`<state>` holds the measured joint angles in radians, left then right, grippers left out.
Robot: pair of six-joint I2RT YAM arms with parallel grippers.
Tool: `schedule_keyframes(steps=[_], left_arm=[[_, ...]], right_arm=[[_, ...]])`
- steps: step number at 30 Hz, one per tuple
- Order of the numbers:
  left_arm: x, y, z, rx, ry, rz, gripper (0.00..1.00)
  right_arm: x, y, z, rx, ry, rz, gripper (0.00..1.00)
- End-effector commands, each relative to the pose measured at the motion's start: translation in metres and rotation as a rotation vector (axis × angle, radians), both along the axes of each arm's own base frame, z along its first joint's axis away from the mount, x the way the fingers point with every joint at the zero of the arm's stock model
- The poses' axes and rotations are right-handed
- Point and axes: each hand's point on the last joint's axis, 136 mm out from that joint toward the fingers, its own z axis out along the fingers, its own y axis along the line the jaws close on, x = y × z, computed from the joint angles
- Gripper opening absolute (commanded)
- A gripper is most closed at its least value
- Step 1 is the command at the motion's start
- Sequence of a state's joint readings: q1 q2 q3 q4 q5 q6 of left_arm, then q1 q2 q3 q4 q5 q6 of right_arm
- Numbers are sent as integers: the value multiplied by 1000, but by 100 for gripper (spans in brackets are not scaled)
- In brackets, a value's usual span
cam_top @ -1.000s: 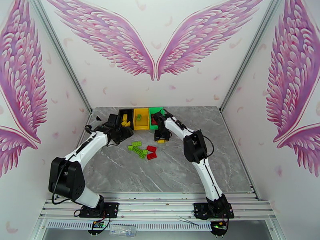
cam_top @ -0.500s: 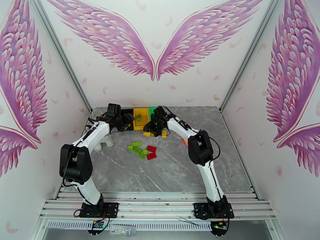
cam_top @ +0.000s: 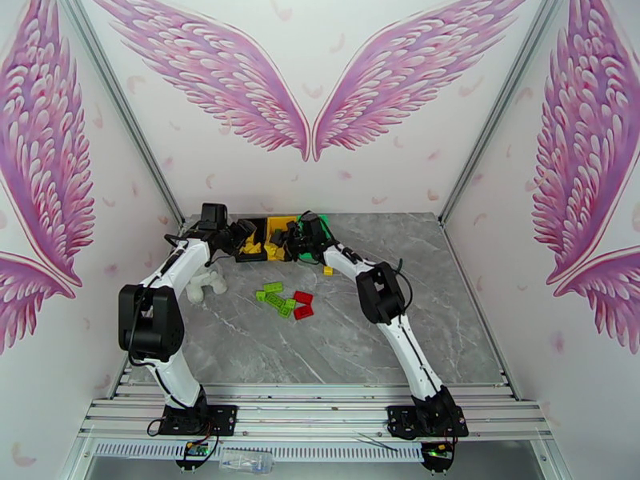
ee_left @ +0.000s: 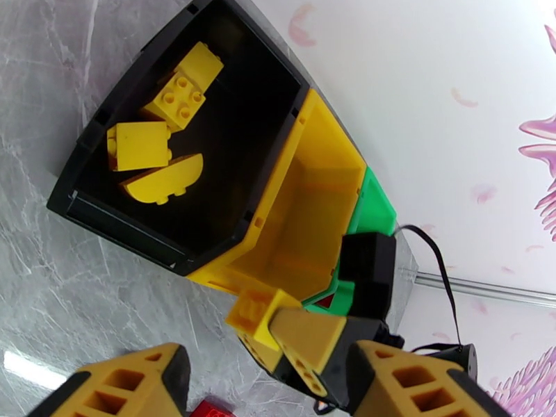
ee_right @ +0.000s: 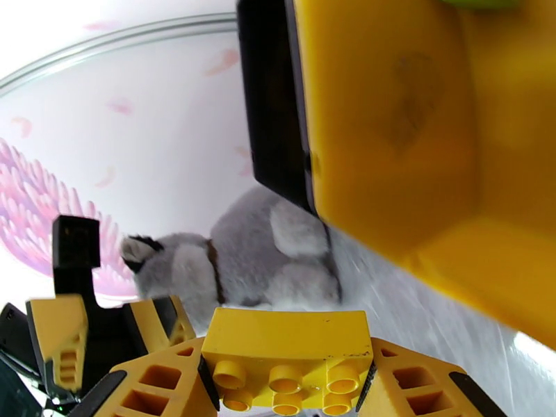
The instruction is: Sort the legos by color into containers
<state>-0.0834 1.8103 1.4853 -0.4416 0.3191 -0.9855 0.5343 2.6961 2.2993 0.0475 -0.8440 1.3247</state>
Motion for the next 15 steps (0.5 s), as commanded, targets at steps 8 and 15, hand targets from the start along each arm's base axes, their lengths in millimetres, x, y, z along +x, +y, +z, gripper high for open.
schedule_keyframes(steps=[8,15], left_arm=[[4,6,14,-22,-33,28,64],[-3,9,20,-16,-39,37,64]], right_arm=[[19,30,56,206,-67,-31,75],[22,29,59,209,-90,-43,90]])
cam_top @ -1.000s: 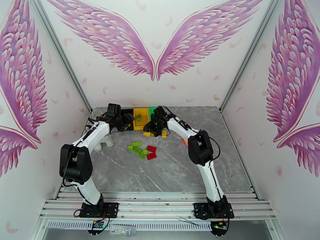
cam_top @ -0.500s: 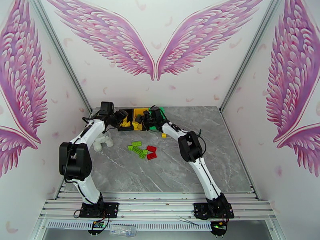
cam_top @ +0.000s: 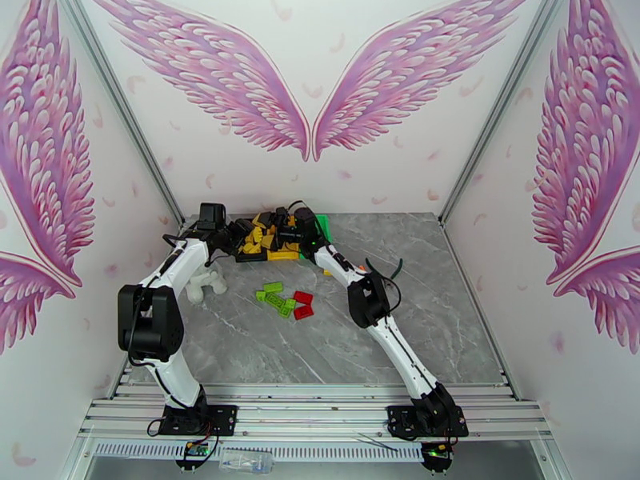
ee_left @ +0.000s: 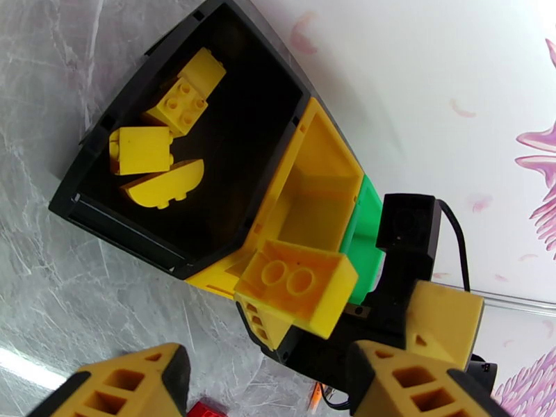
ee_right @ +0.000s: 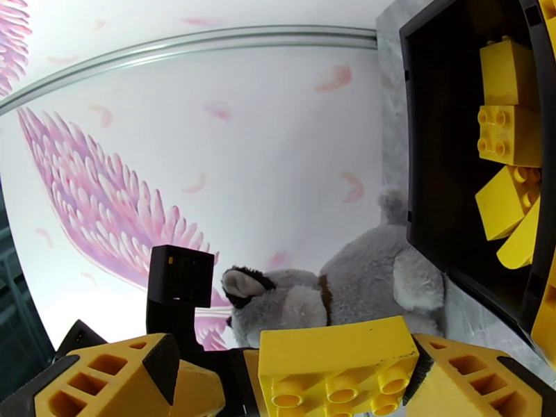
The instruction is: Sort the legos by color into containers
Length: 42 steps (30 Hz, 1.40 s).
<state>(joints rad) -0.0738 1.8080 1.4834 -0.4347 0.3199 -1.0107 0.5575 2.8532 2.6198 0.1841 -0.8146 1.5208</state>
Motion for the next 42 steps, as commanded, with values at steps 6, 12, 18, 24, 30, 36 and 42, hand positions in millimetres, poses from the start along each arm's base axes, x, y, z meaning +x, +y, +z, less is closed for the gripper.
schedule_keyframes(steps=[6,12,18,24,30,36,42], left_arm=[[-11,5,22,2,-46,19,64],[-14,0,21,-21,-44,30,64],[-19,-3,24,-24,-44,25,64],[-17,-9,16,-48,-29,15,59],[-6,-26,1,-102,3,-19,54],[15,-36,-8,-128,-4,-34,56],[32,-46,-12,-191,-30,-27,56]], right_arm=[[10,-6,5,-3,-5,-40,91],[14,-8,7,-36,31,-87,93],[15,-3,-1,-45,74,-112,92],[17,-4,1,-50,91,-138,93],[18,-1,7,-28,93,-150,94],[16,2,8,-20,97,-149,95],[12,7,8,-22,100,-140,95]])
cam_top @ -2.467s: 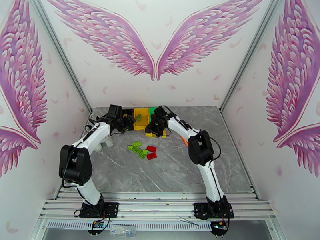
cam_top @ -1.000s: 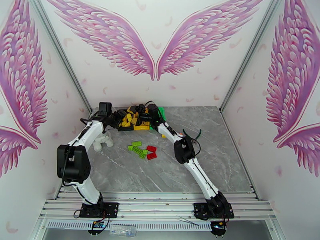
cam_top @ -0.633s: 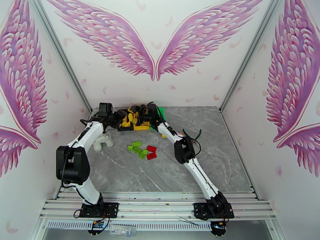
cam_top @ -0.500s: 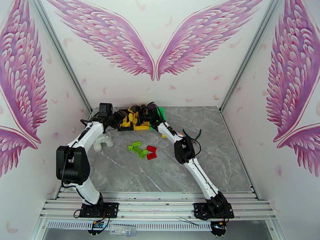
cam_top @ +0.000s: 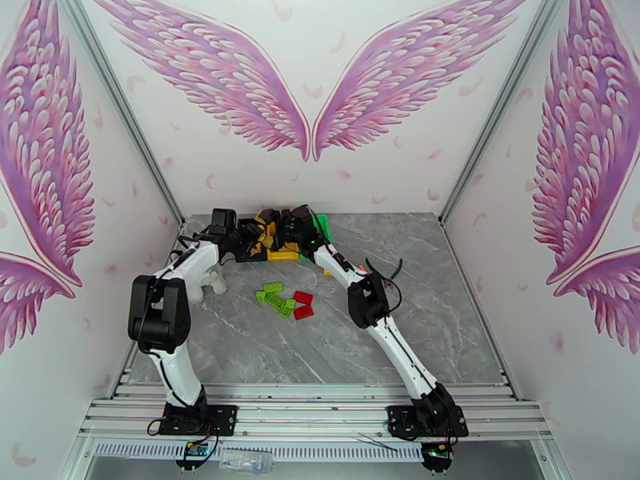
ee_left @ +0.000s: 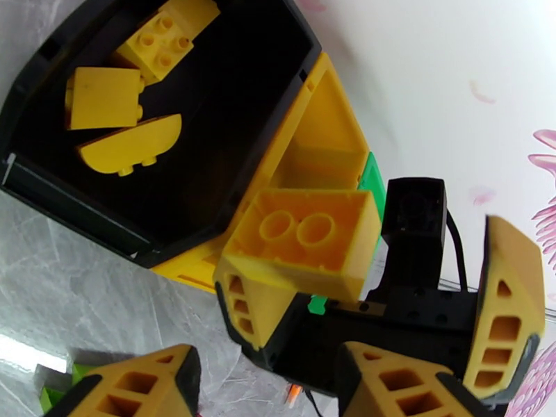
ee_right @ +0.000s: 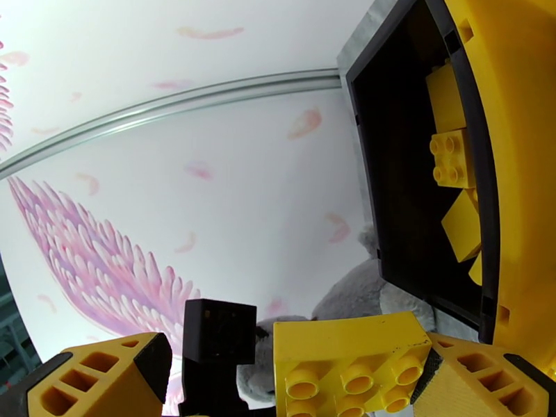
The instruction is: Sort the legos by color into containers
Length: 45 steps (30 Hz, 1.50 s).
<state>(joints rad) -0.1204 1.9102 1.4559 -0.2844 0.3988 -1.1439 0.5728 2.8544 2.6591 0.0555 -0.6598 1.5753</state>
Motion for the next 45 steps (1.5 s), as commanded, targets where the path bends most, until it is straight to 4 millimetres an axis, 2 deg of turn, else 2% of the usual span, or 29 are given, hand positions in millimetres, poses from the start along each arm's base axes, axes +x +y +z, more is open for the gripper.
schedule_keyframes(steps=[1,5,8,11,14,19,24,28,31,35,36,40,43,45], left_arm=[[19,-8,19,-55,-66,3,56],[27,6,7,-50,-58,61,55],[38,28,4,-42,-67,124,53],[52,51,3,-23,-79,165,52],[70,63,1,-14,-83,168,51],[84,57,10,-10,-104,128,49],[74,32,26,-4,-129,66,50],[51,10,41,33,-151,18,54],[27,-6,47,86,-151,-17,57],[-9,-29,42,219,-117,-101,61],[-19,-37,39,271,-108,-132,61],[-47,-75,24,468,-67,-270,65],[-58,-105,11,598,-50,-367,65],[-61,-124,3,672,-48,-421,66]], right_arm=[[-5,7,19,24,-21,0,95],[-7,10,21,30,-19,5,95],[-7,9,23,30,-24,7,94],[-9,8,28,26,-30,17,94],[-12,7,33,17,-35,29,94],[-16,-3,47,7,-62,63,91],[-25,-28,75,-50,-137,86,87],[-41,-65,91,-174,-210,99,85],[-58,-102,82,-348,-225,107,84],[-80,-171,40,-646,-147,81,84],[-86,-193,25,-721,-103,66,84],[-121,-266,-10,-929,31,8,85],[-149,-300,-25,-983,99,-2,85],[-167,-314,-30,-1007,122,-4,85]])
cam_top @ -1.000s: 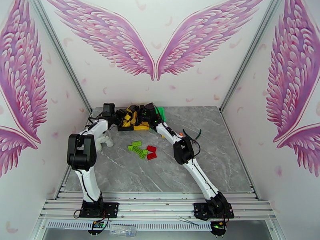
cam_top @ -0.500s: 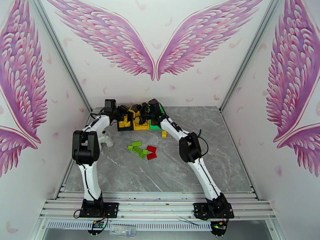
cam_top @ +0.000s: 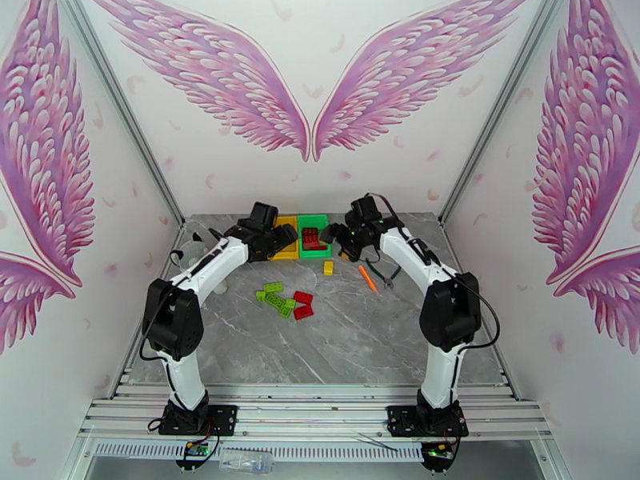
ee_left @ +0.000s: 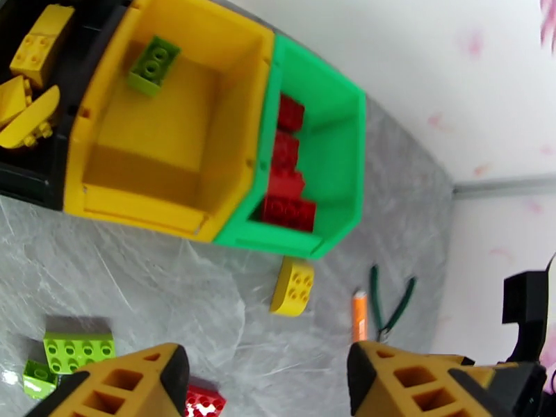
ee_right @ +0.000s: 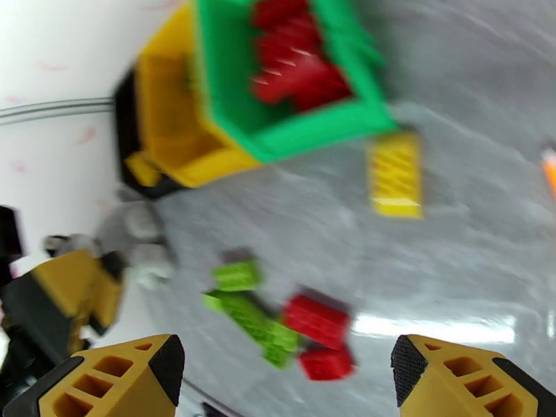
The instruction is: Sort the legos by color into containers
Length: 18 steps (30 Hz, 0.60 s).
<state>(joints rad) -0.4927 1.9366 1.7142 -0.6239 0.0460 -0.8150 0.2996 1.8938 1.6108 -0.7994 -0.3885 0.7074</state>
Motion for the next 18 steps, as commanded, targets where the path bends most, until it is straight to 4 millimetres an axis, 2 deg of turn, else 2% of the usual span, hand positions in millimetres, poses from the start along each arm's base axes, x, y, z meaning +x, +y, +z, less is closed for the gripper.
schedule_keyframes(steps=[1,6,10,18], left_arm=[[-10,-7,-31,261,40,-77,67],[-4,-54,-53,418,23,-183,68],[-4,-74,-79,478,55,-223,66],[3,-102,-115,511,58,-277,63]], right_arm=[[-42,-34,-8,-137,49,10,86],[-81,-49,-6,-153,71,5,86],[-106,-58,2,-161,73,4,87],[-145,-69,14,-160,89,4,88]])
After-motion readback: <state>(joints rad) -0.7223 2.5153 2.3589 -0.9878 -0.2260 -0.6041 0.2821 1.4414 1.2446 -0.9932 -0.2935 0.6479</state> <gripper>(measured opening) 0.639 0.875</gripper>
